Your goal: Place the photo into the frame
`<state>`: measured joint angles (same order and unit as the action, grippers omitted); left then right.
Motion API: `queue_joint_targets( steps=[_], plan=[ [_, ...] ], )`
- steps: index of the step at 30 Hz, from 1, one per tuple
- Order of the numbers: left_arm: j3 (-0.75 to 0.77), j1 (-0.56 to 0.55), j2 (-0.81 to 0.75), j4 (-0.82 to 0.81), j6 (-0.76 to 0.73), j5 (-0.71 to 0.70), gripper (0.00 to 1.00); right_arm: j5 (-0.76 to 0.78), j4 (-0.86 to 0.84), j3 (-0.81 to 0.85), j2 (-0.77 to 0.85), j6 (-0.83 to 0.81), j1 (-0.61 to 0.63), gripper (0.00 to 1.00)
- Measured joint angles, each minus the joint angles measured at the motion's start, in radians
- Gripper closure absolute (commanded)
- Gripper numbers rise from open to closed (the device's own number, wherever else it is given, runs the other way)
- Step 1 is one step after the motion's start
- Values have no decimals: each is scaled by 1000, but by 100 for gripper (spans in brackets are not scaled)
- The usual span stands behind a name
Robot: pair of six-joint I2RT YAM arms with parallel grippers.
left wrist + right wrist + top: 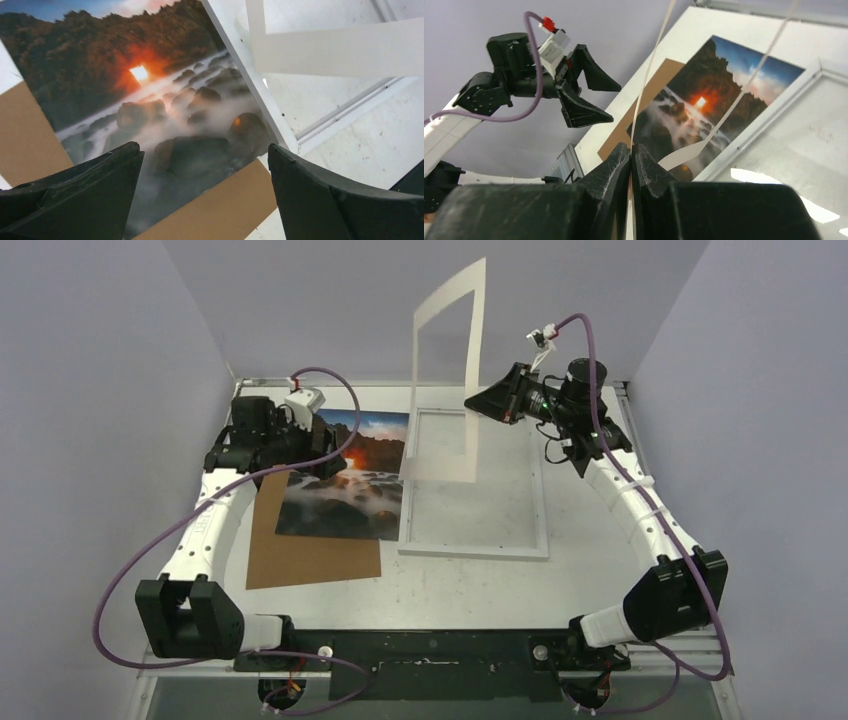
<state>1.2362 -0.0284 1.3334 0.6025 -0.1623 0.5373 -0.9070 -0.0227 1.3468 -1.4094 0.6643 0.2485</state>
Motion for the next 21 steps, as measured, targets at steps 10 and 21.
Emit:
queue_joint_targets(
  steps=[10, 21],
  plan=[
    [-94, -30, -73, -41, -59, -33, 4, 29, 135, 138, -129, 13, 69, 95],
    [-143, -30, -98, -60, -63, -69, 4, 21, 222, 227, -137, -3, 127, 95]
  ],
)
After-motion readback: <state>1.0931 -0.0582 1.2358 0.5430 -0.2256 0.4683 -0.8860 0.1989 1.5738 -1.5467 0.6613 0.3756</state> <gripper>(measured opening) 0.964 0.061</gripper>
